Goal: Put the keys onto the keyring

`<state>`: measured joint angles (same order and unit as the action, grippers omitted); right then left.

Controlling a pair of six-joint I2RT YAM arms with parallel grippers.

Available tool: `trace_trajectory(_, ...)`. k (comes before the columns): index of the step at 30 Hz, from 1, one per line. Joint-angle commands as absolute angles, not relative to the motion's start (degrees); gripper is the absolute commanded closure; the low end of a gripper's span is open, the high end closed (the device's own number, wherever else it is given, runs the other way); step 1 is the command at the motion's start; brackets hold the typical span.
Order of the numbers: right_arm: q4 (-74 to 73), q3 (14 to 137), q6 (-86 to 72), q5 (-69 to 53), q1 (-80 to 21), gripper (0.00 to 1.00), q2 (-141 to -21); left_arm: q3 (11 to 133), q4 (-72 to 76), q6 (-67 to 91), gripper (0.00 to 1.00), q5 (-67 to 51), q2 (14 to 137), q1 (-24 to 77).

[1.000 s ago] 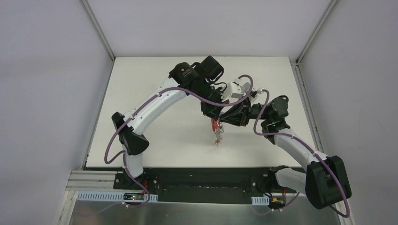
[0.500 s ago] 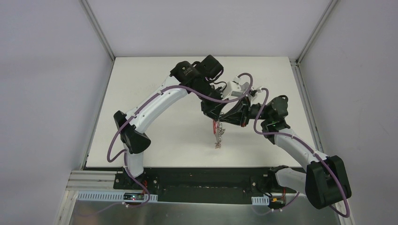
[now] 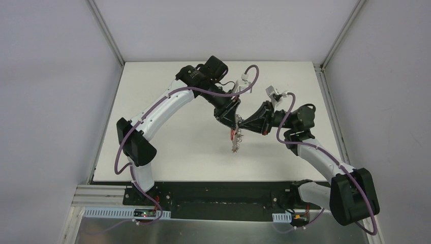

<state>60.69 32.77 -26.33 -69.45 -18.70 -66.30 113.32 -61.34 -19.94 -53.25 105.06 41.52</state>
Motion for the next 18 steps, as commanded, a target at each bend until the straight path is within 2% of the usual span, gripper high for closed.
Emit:
trace_trajectory(1,66.08,35.07,-27.84,-69.35,-18.16,1.00,-65.83,111.92,-59.12,-20.57,0.75,-58.38,102.00,41.31)
trace_trajectory(6,66.27,34.89,-27.95,-69.26,-17.79,1.00,-65.74,112.06,-59.62,-20.85,0.95,-60.07,102.81,41.30)
trace_trajectory(8,66.27,34.74,-27.95,-69.26,-17.58,1.00,-65.74,112.10,-59.97,-21.26,1.00,-60.36,102.91,41.24)
trace_trajectory(14,66.27,34.65,-27.84,-69.21,-17.33,1.00,-65.65,111.52,-60.32,-21.46,1.00,-60.79,102.59,40.97)
trace_trajectory(18,66.28,34.71,-27.87,-69.17,-17.14,1.00,-65.50,110.88,-60.23,-21.50,0.94,-60.73,102.14,40.72)
